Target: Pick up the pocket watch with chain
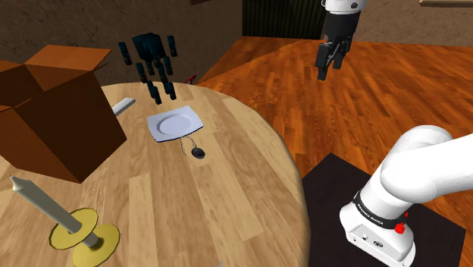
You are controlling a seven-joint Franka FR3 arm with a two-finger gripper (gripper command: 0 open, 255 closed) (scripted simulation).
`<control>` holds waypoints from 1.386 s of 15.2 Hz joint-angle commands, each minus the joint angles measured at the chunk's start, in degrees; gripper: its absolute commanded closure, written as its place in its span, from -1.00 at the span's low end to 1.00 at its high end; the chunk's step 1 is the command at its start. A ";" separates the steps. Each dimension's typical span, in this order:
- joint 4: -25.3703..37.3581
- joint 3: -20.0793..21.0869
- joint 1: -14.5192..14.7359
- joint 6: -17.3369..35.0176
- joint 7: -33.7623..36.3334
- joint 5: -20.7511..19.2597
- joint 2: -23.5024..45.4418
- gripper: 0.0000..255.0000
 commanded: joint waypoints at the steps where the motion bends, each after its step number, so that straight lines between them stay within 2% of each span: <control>1: 0.00 0.00 0.00 0.00 0.00 0.00 0.00 -1.00; 11: -2.02 5.31 5.72 14.63 1.36 5.16 10.63 -1.00; 21: 1.39 11.05 10.69 27.54 2.18 8.01 24.51 -1.00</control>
